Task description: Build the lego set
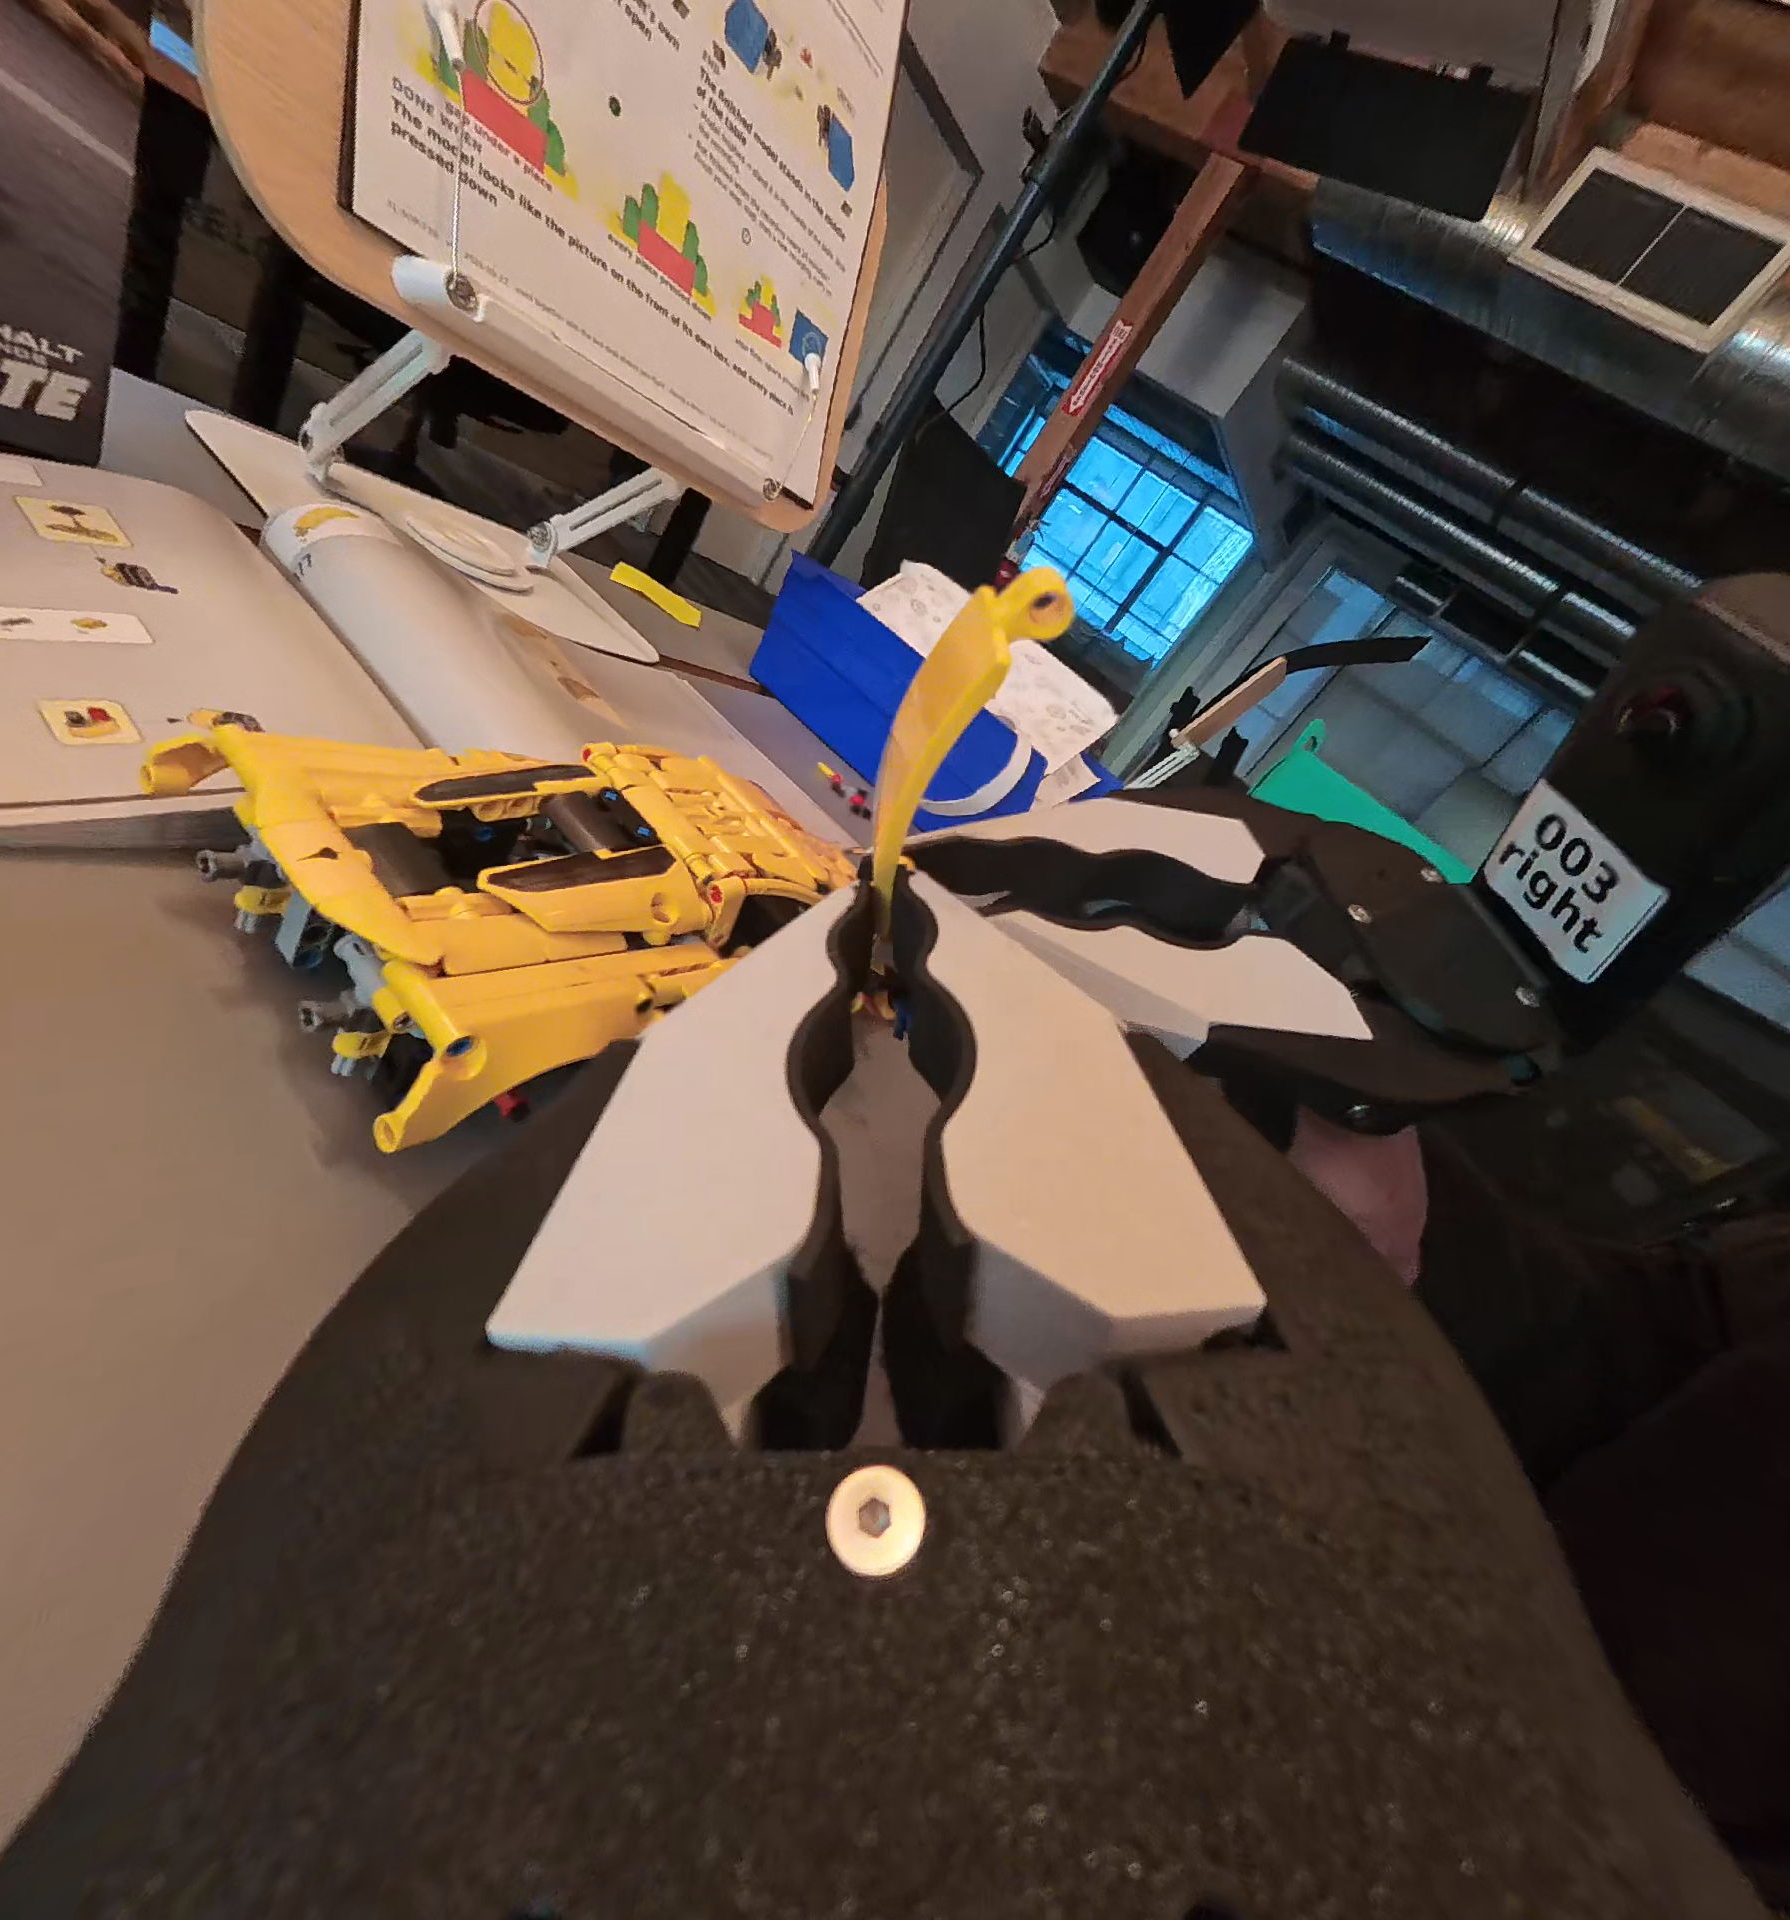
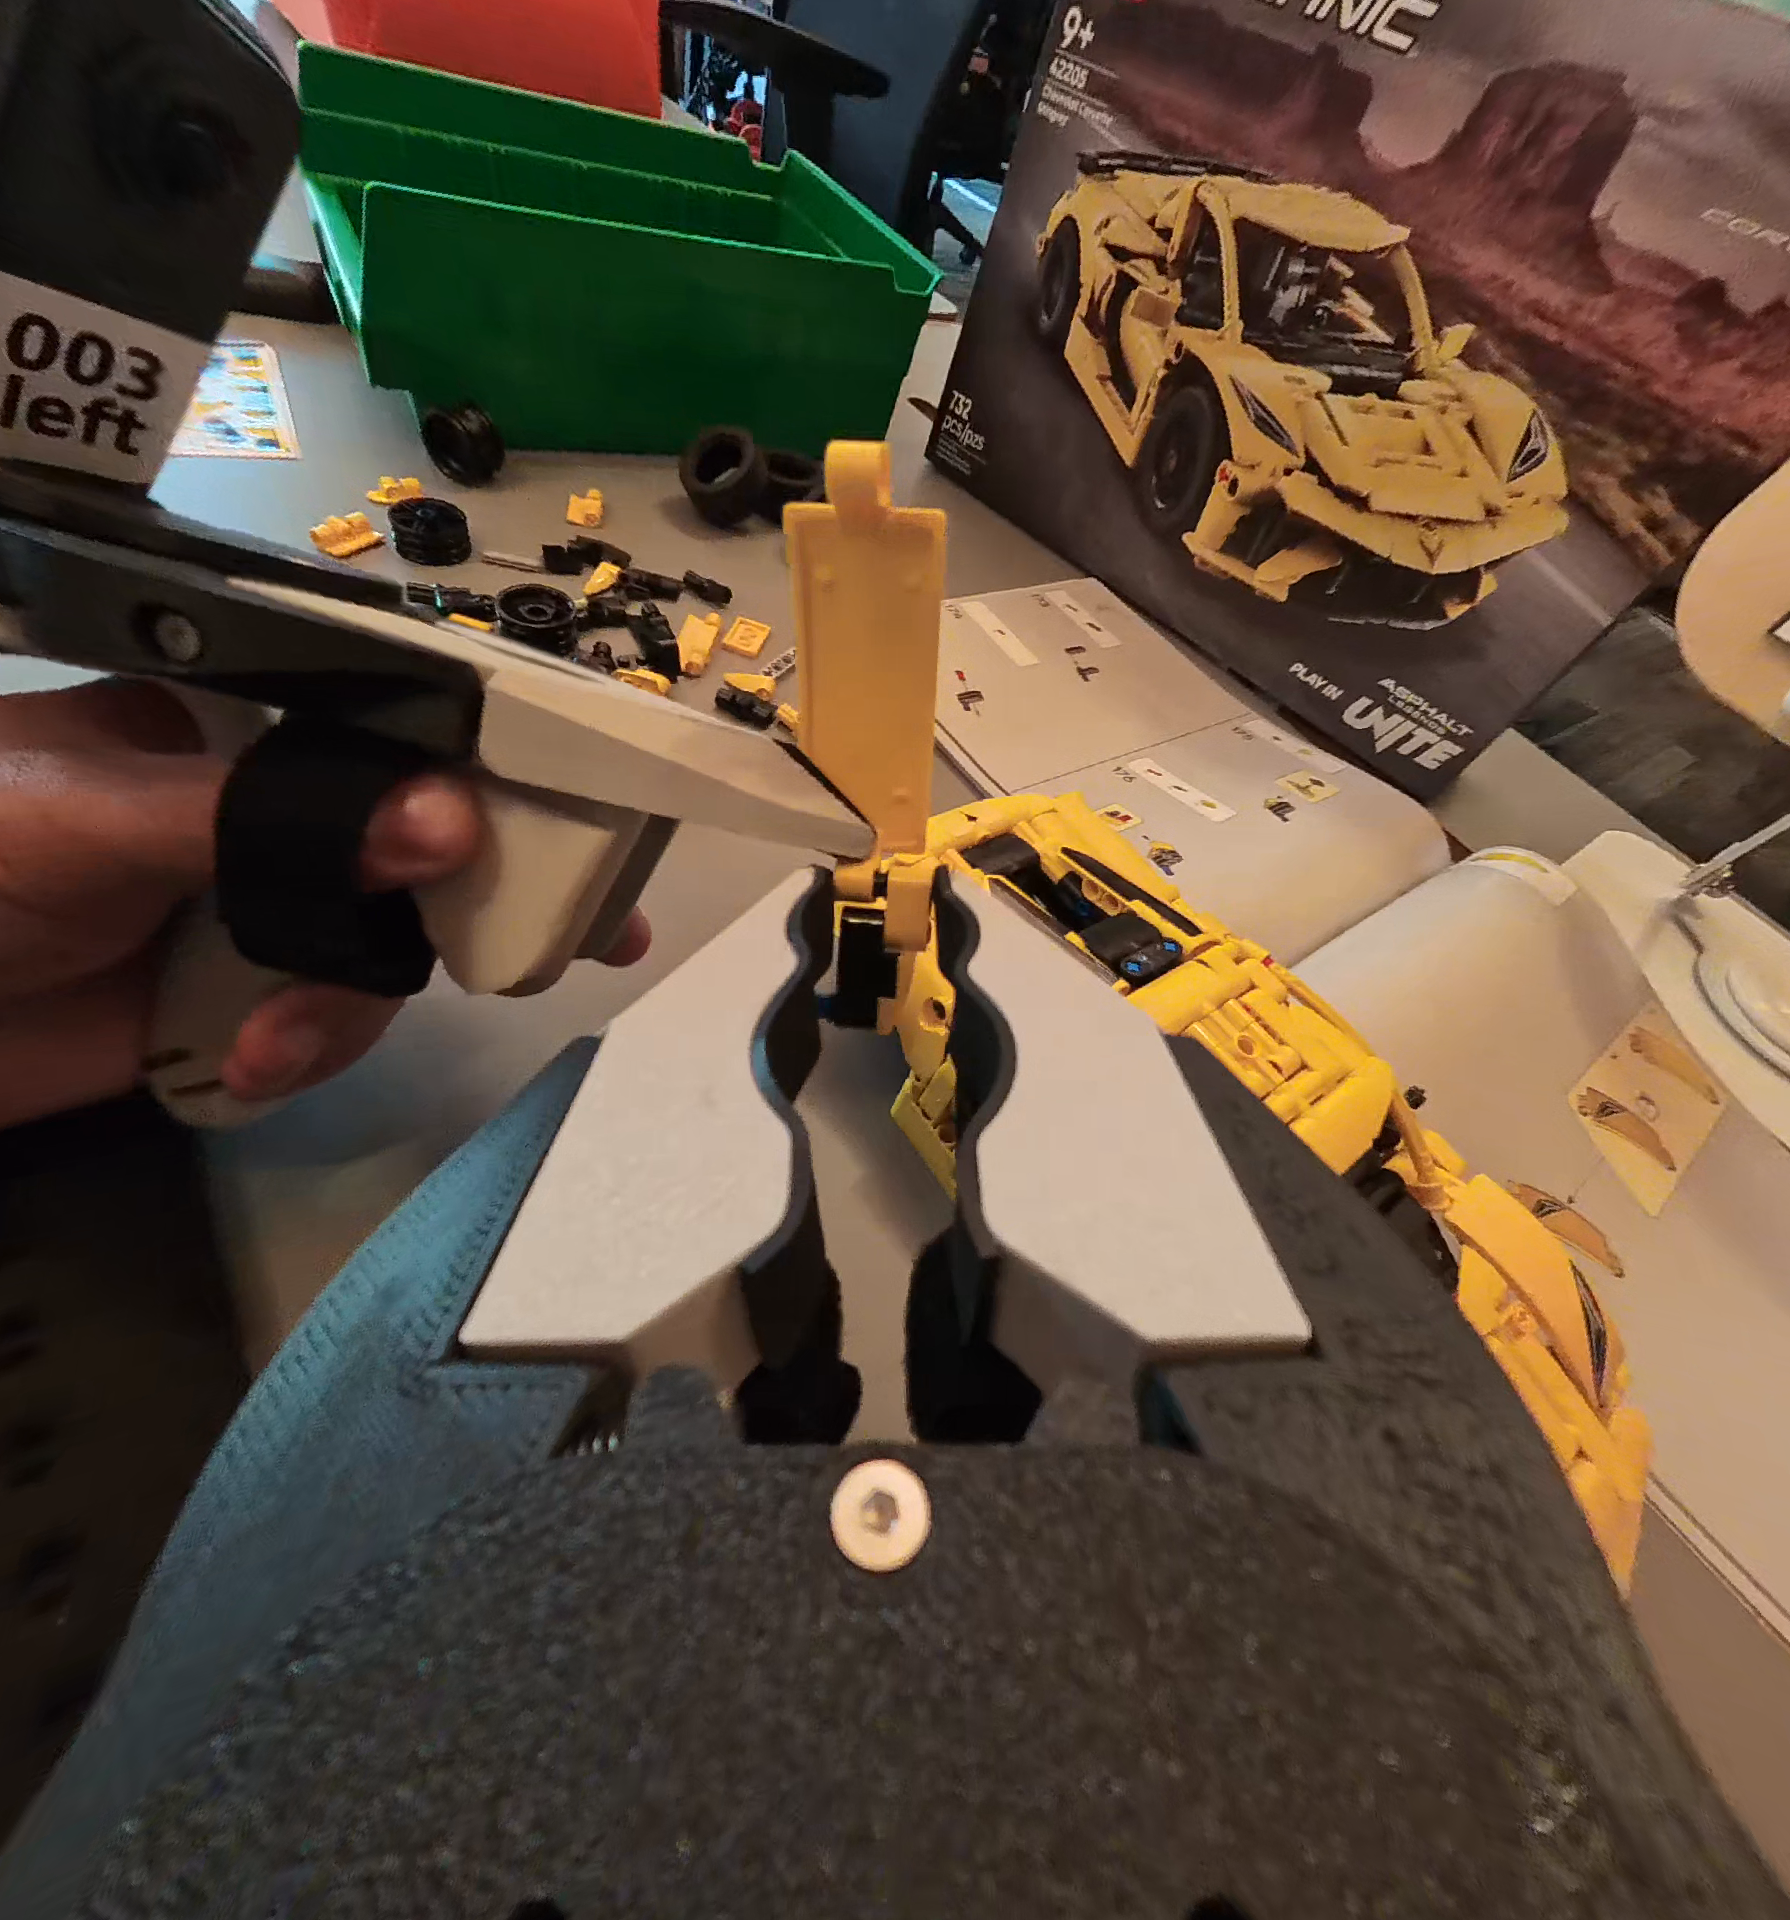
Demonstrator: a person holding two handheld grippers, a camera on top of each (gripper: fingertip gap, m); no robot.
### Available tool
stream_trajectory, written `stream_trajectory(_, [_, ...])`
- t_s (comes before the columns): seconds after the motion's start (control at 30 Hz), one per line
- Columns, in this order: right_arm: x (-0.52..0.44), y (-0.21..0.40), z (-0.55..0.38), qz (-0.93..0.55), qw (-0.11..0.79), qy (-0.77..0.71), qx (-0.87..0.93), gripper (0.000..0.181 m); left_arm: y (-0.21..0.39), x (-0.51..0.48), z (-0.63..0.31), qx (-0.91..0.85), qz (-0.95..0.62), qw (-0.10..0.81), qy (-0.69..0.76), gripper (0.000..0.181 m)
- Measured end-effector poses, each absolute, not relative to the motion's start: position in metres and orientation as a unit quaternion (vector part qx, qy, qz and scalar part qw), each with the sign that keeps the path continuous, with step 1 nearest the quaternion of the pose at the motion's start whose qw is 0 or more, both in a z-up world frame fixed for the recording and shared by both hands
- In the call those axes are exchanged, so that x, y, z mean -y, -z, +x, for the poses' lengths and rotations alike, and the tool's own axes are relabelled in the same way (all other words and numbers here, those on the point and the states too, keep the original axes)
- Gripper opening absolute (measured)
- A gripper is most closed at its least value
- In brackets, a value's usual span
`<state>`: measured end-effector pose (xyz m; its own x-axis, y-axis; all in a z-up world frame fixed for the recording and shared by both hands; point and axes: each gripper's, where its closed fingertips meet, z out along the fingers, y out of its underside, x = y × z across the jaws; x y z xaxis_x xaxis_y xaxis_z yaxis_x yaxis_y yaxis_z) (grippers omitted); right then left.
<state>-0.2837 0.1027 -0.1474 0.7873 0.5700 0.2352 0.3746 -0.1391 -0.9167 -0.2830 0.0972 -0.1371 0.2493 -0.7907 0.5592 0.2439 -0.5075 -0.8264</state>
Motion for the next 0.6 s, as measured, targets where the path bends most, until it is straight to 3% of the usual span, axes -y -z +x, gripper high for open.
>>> stream_trajectory(0.47, [-0.0956,0.1498,-0.278,-0.763,0.547,-0.093,0.331,0.014,0.1376,-0.0904,-0.2758,-0.234,-0.648,0.46,0.56,0.003])
stream_trajectory(0.6, [-0.0954,0.1538,-0.2806,-0.773,0.527,-0.159,0.317,0.014,0.1394,-0.0907,-0.2764,-0.275,-0.66,0.495,0.493,0.003])
